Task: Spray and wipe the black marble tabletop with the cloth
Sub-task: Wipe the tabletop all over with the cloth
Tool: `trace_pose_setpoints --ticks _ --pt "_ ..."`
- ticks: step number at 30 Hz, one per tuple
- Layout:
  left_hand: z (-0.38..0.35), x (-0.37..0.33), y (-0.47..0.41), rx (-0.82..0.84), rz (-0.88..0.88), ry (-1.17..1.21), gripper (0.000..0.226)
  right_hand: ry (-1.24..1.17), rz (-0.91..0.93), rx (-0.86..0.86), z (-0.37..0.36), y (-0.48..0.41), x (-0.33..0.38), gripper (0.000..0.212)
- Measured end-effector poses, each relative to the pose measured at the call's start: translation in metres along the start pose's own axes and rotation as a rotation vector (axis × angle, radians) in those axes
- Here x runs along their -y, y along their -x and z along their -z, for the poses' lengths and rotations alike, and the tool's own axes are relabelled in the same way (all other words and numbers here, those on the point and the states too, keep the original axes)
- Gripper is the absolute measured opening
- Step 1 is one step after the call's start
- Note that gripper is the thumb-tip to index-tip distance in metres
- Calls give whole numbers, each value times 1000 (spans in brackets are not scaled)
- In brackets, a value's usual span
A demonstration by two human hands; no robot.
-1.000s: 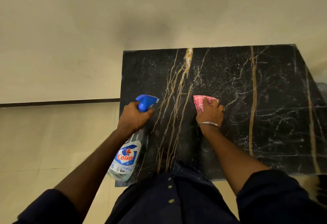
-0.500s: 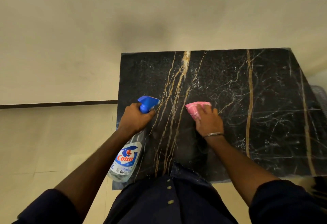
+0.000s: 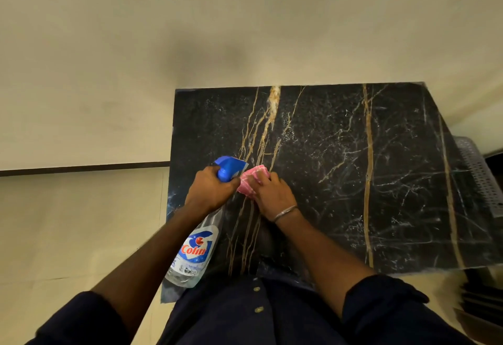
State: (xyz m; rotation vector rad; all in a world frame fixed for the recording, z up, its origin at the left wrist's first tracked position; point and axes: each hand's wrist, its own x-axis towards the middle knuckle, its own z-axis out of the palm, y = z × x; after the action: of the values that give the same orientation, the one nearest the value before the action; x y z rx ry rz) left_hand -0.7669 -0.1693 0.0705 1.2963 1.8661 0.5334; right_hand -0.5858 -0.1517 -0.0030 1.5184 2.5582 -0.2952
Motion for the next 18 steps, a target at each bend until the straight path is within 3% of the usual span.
trace_pose_setpoints --ticks 6,10,12,14,16,18 --pt "0 6 -2 3 -5 36 32 1 -461 -137 -10 34 -57 51" --pt "-3 5 -2 35 -6 35 32 4 -384 -106 -12 37 -50 52" --pt "-7 2 2 53 -22 35 24 -235 -337 -147 -11 35 -37 50" --pt "-10 -1 6 75 -34 31 18 -682 -391 -268 -3 30 -27 39" --pt "-13 -3 9 90 -32 33 18 -1121 -571 -336 9 27 -23 20" --pt "-14 -5 11 91 -28 35 19 -1587 -809 -366 20 27 -26 15"
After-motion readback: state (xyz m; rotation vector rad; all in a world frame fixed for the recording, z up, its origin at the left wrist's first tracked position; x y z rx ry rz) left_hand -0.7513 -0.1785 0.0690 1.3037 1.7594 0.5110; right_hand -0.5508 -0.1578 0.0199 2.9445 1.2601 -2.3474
